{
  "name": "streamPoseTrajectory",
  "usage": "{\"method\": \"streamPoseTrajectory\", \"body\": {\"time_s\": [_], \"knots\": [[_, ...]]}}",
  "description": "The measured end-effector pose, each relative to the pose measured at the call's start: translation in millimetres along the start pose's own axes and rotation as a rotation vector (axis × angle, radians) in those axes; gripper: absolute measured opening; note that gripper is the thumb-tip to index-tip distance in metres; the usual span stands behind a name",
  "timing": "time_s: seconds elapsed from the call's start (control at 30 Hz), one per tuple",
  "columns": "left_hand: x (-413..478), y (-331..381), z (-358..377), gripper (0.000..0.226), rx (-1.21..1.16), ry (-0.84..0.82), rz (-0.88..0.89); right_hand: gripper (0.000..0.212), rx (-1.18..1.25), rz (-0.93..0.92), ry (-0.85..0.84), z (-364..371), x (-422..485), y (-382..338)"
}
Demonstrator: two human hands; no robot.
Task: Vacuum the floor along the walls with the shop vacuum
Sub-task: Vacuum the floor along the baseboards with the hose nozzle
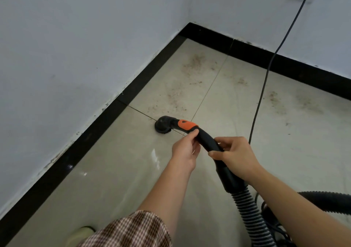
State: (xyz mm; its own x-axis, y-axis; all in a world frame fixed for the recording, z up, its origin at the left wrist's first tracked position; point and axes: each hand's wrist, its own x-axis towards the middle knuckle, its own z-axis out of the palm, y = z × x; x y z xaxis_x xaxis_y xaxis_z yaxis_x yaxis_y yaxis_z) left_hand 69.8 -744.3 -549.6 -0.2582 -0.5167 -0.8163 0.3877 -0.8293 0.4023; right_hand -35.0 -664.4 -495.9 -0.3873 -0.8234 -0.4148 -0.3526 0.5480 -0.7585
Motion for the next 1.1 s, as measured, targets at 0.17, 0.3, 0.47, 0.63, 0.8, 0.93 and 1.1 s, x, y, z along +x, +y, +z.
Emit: {"method": "streamPoseTrajectory", "body": {"time_s": [0.17, 0.3, 0.47, 0.63, 0.8, 0.93, 1.1], "knots": [[2.4, 10.3, -7.7, 0.014, -0.02, 0.017, -0.006, 0.019, -0.003, 0.014, -0.005, 7.5, 3.5, -8.6], [1.0, 19.4, -12.5, 0.014, -0.044, 0.024, -0.006, 0.028, -0.007, 0.026, 0.002, 15.1, 6.4, -14.0], [-0.5, 29.5, -21.7, 0.013, -0.064, 0.039, 0.013, 0.024, 0.008, 0.009, -0.016, 24.3, 9.6, -22.4], [-0.4, 40.1, -34.7, 0.009, -0.08, 0.061, 0.039, 0.024, 0.014, -0.021, -0.042, 36.5, 12.4, -29.4], [1.6, 51.5, -47.4, 0.008, -0.114, 0.086, 0.059, 0.022, 0.004, -0.046, -0.068, 52.4, 16.8, -38.8], [5.4, 63.7, -58.0, 0.007, -0.128, 0.101, 0.08, 0.019, -0.011, -0.064, -0.074, 66.4, 23.3, -44.7], [10.9, 75.2, -68.2, 0.008, -0.143, 0.126, 0.105, 0.012, -0.058, -0.09, -0.092, 82.6, 30.9, -49.0]]}}
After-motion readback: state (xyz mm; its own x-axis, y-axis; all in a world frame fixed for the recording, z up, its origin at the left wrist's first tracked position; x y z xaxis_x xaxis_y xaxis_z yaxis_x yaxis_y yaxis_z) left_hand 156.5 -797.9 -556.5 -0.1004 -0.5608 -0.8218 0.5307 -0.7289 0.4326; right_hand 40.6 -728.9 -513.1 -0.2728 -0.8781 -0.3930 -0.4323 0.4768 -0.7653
